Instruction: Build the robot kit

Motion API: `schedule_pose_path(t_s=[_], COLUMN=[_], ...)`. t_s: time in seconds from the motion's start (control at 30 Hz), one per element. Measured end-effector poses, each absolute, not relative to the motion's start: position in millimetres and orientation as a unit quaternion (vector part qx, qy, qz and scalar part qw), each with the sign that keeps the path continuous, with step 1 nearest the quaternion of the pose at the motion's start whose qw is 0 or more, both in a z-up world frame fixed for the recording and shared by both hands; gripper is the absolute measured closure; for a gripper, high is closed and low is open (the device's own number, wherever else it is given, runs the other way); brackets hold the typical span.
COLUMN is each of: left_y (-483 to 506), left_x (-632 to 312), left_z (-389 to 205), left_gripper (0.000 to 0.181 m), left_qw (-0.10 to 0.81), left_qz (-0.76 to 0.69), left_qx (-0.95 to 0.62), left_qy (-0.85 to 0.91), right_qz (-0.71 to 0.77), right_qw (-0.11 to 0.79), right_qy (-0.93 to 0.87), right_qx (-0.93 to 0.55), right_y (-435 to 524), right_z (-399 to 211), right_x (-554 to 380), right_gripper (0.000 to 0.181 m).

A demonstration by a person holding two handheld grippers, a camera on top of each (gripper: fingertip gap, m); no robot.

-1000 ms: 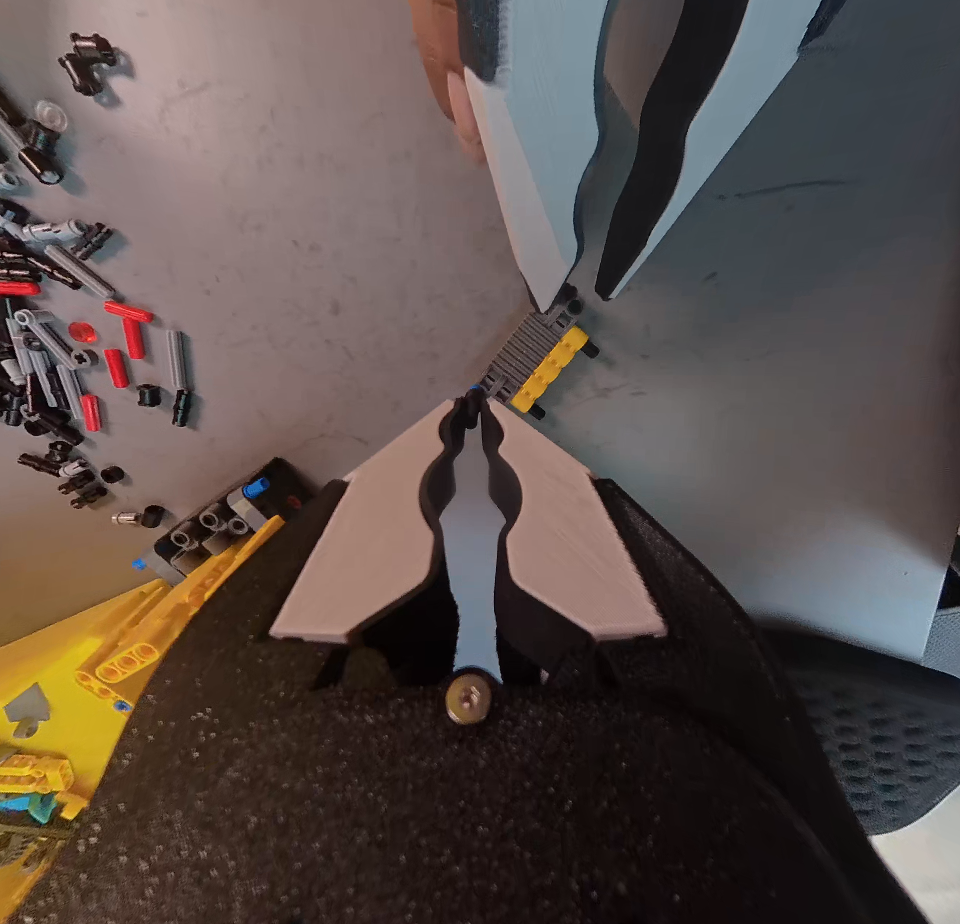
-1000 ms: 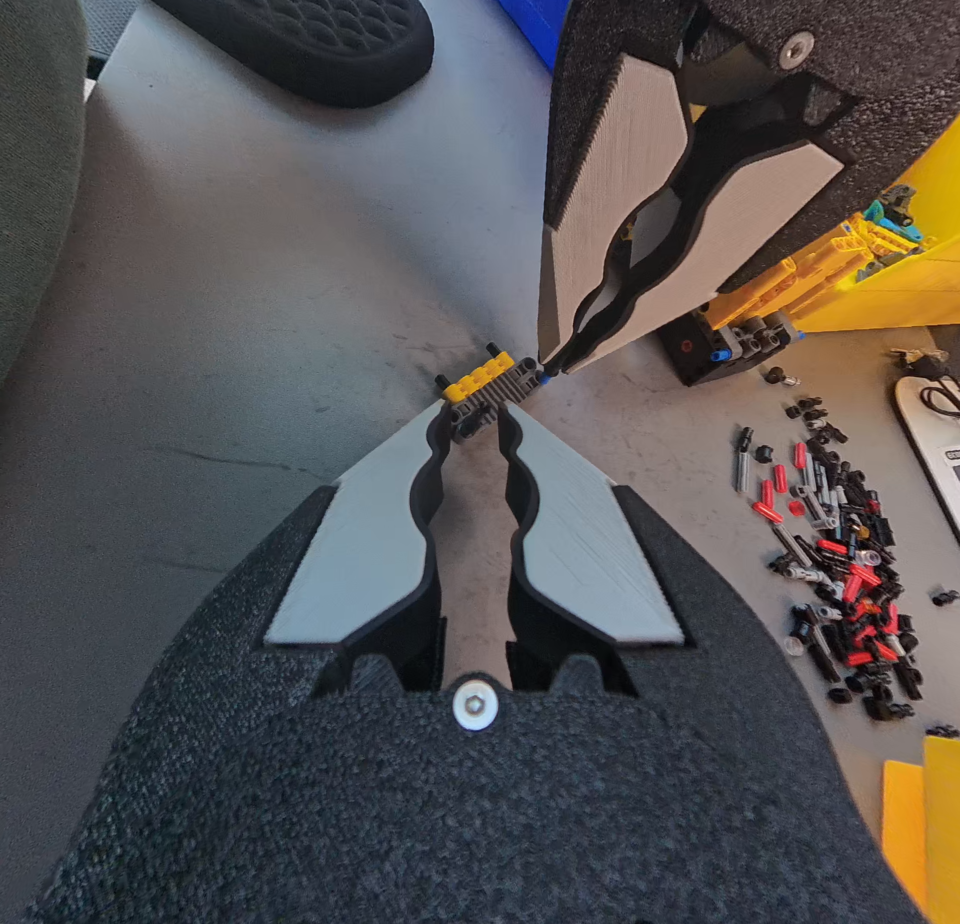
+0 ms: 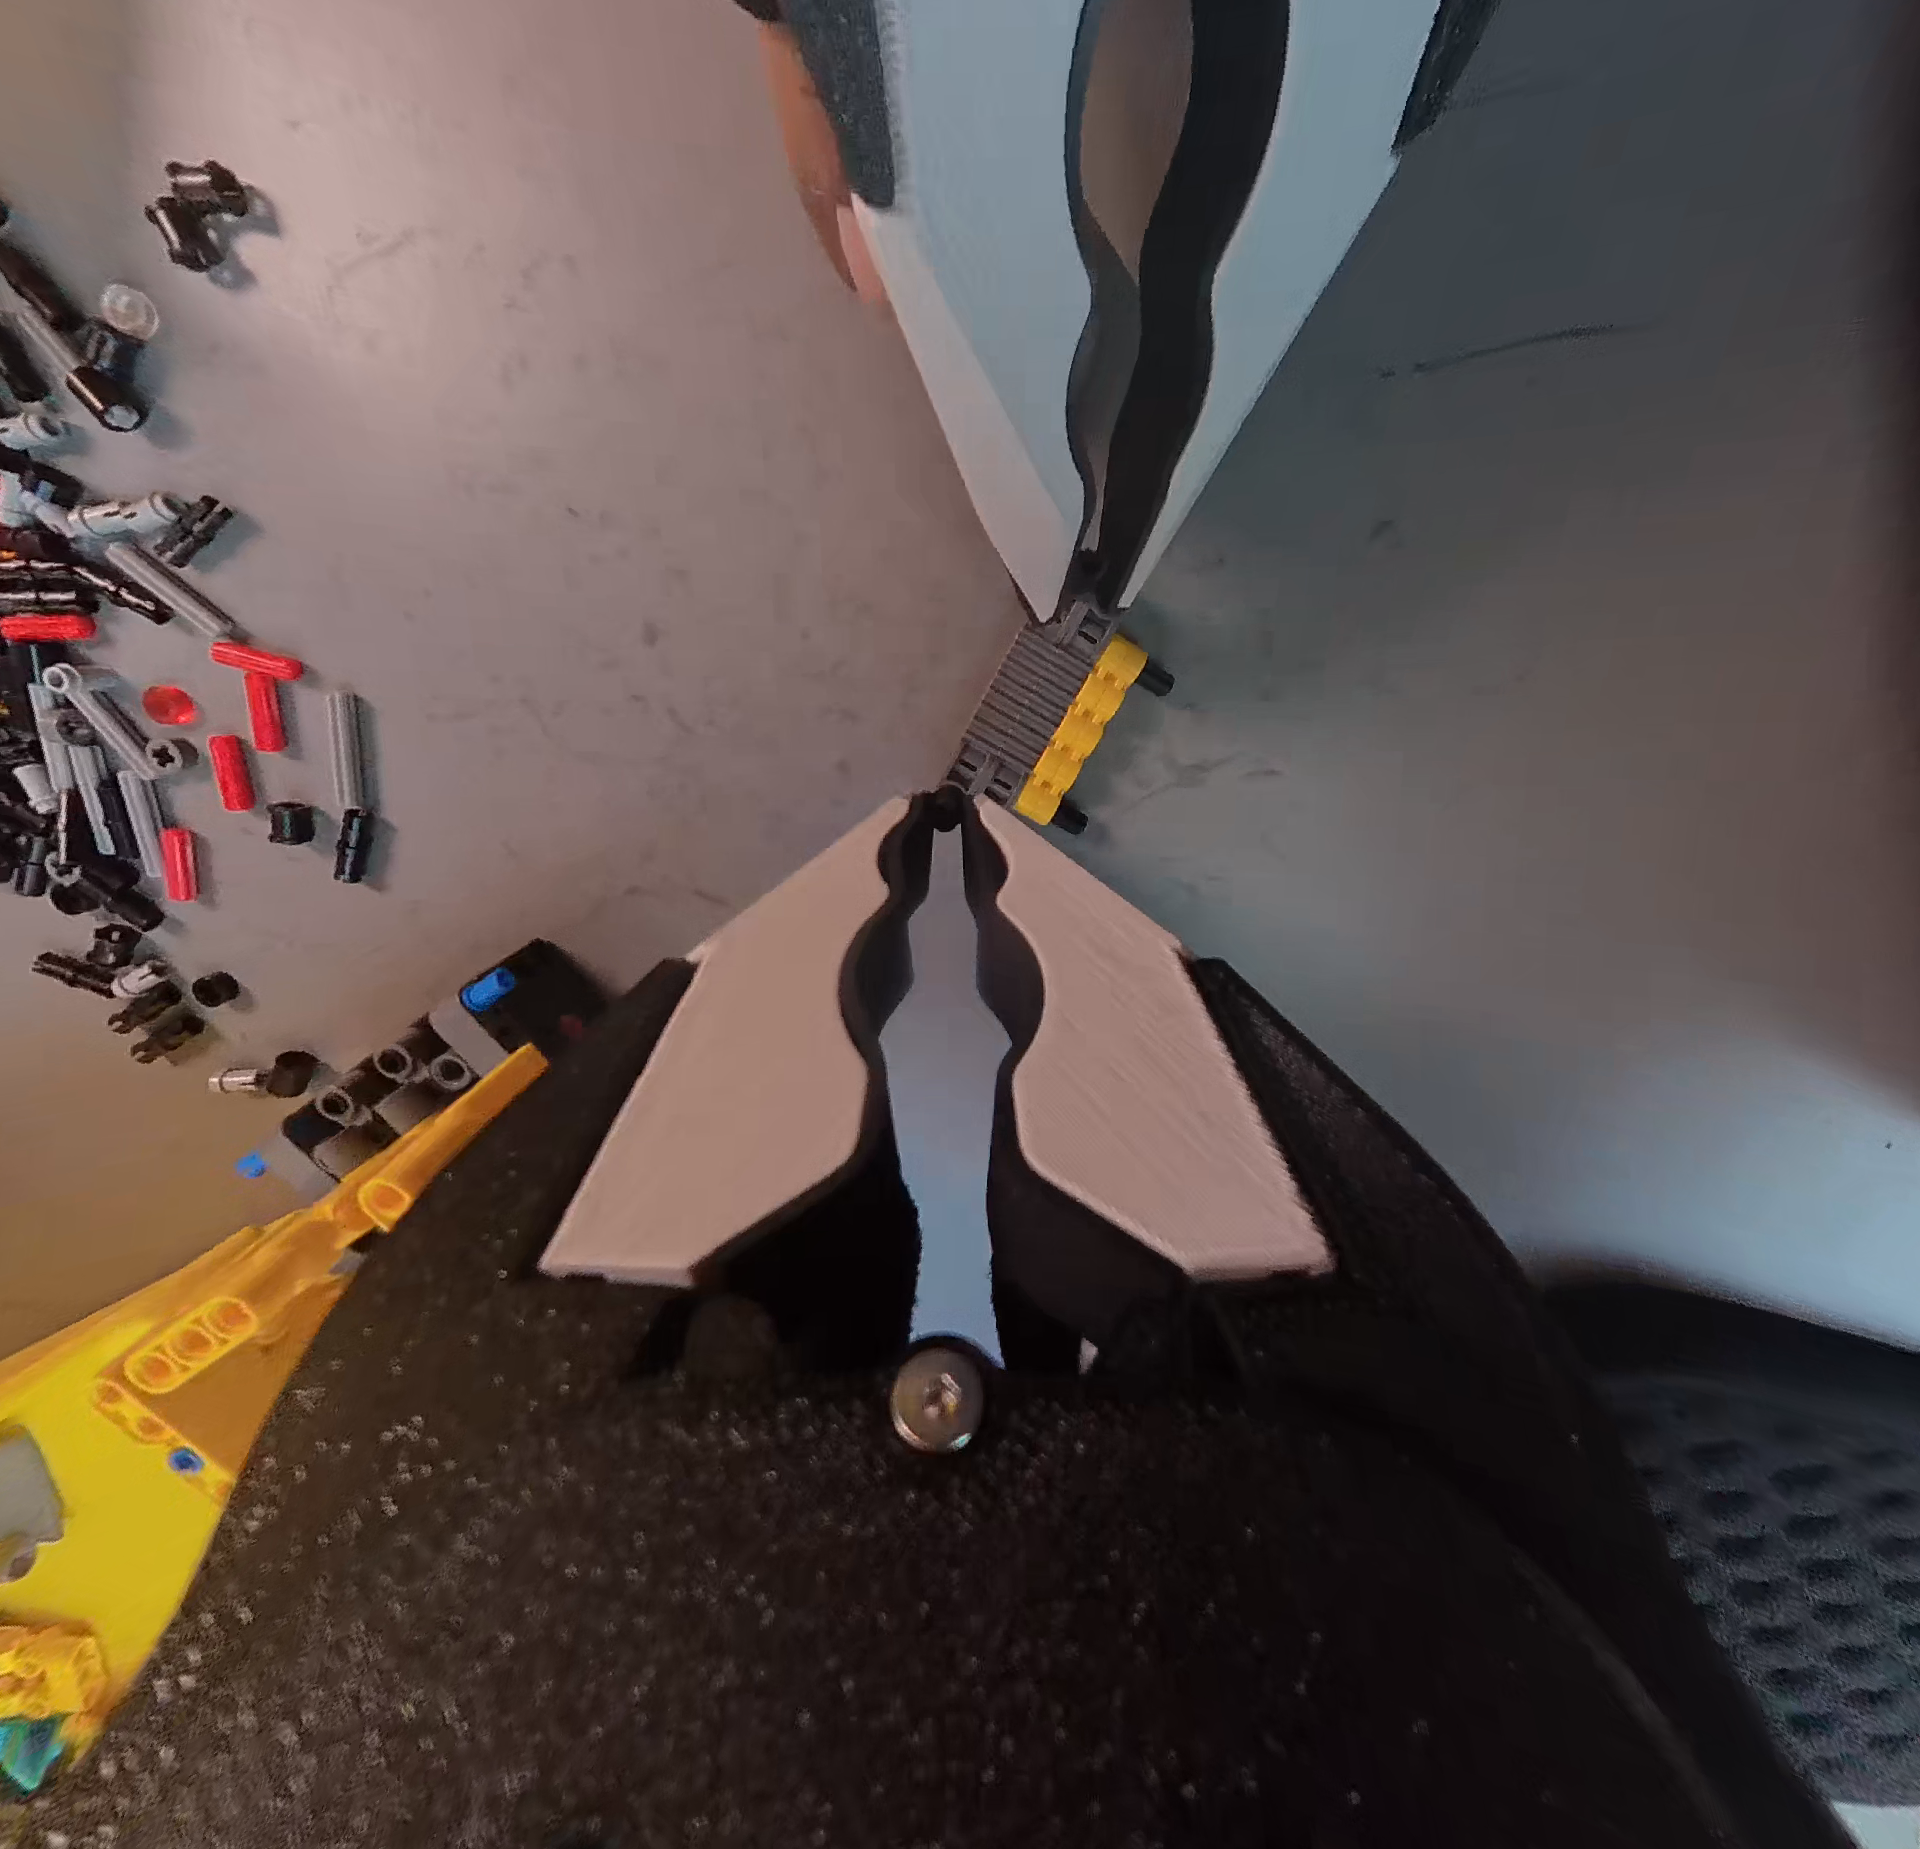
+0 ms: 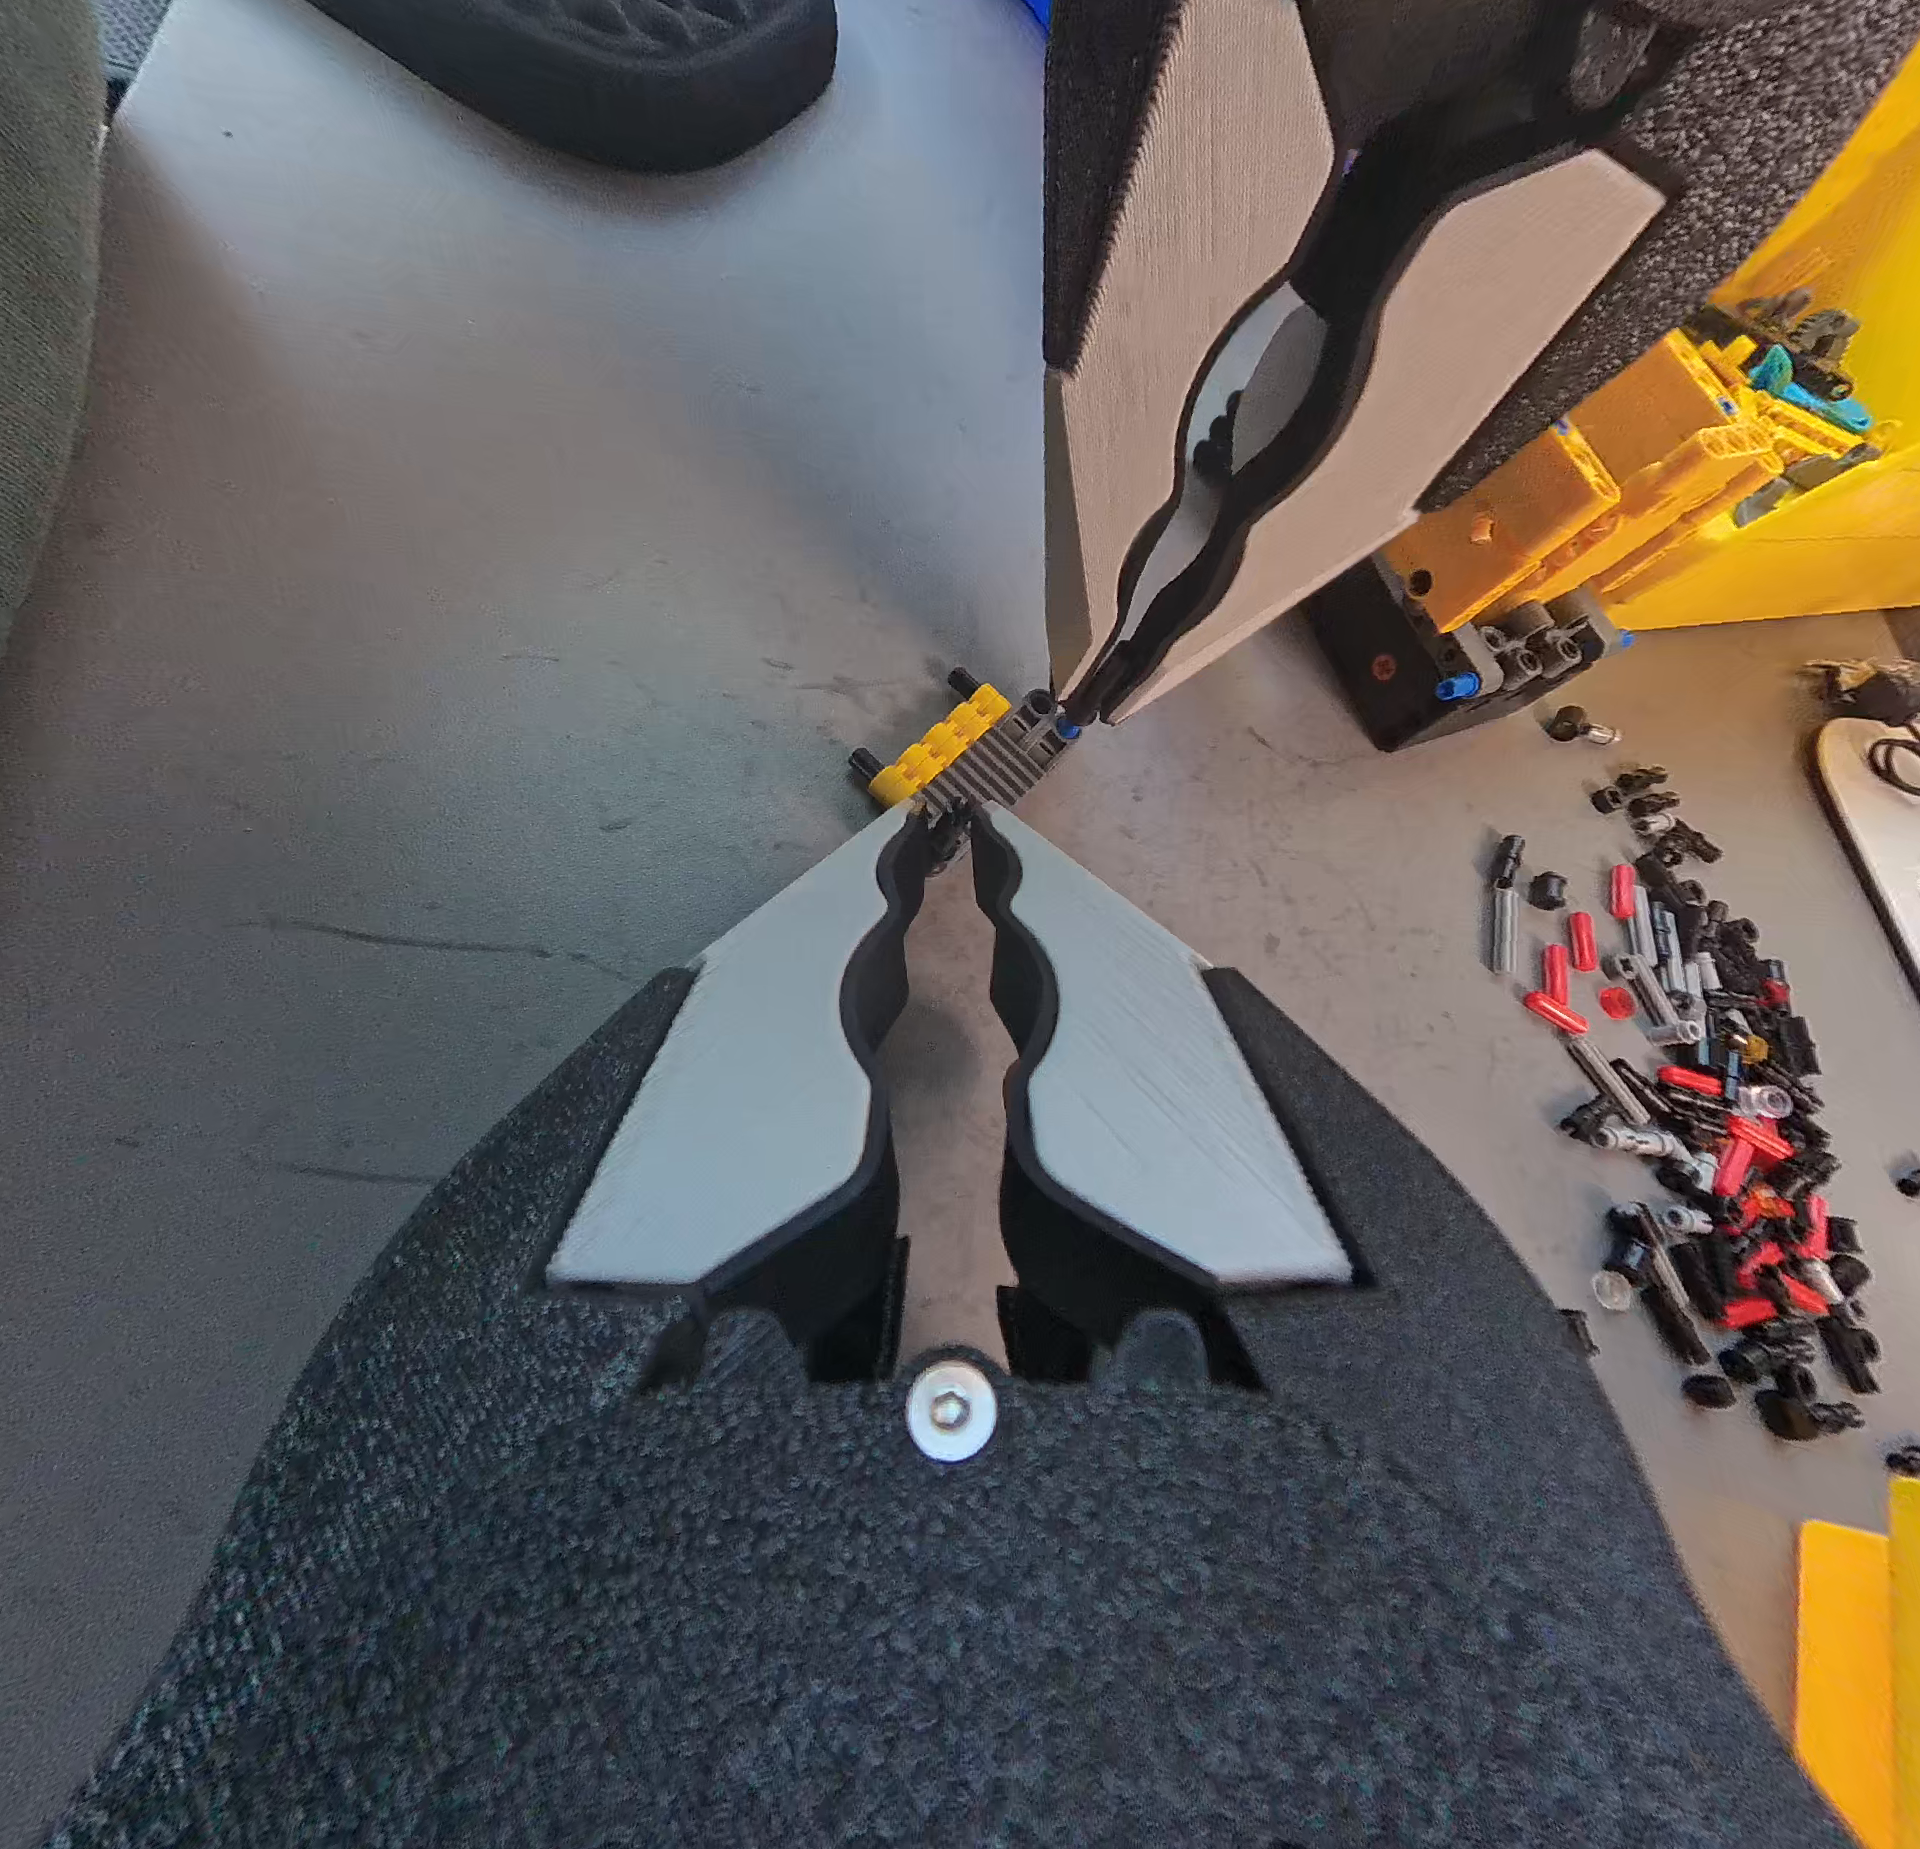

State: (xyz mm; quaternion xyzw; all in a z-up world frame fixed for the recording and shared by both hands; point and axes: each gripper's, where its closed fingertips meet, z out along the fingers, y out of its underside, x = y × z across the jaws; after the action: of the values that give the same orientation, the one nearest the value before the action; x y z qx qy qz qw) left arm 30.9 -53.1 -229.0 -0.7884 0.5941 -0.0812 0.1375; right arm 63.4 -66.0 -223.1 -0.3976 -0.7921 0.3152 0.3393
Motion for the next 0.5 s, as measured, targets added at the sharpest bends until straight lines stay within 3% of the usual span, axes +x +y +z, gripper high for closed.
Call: schedule_pose_path(t_s=[0.2, 0.5], left_y=[-55.4, -54.8], left_x=[27.6, 29.5], left_z=[-228.5, -228.8], left_gripper=[0.177, 0.177], left_qw=[0.159, 0.12], left_qz=[-0.087, -0.077], left_qx=[-0.792, -0.788], left_qy=[0.583, 0.599], right_qz=[0.318, 0.319], right_qw=[0.337, 0.336], right_qy=[-0.791, -0.79], right_qx=[-0.399, -0.401], right_y=[-66.0, -66.0], right_z=[-223.7, -224.2], right_x=[62.3, 62.0], right_gripper=[0.174, 0.174])
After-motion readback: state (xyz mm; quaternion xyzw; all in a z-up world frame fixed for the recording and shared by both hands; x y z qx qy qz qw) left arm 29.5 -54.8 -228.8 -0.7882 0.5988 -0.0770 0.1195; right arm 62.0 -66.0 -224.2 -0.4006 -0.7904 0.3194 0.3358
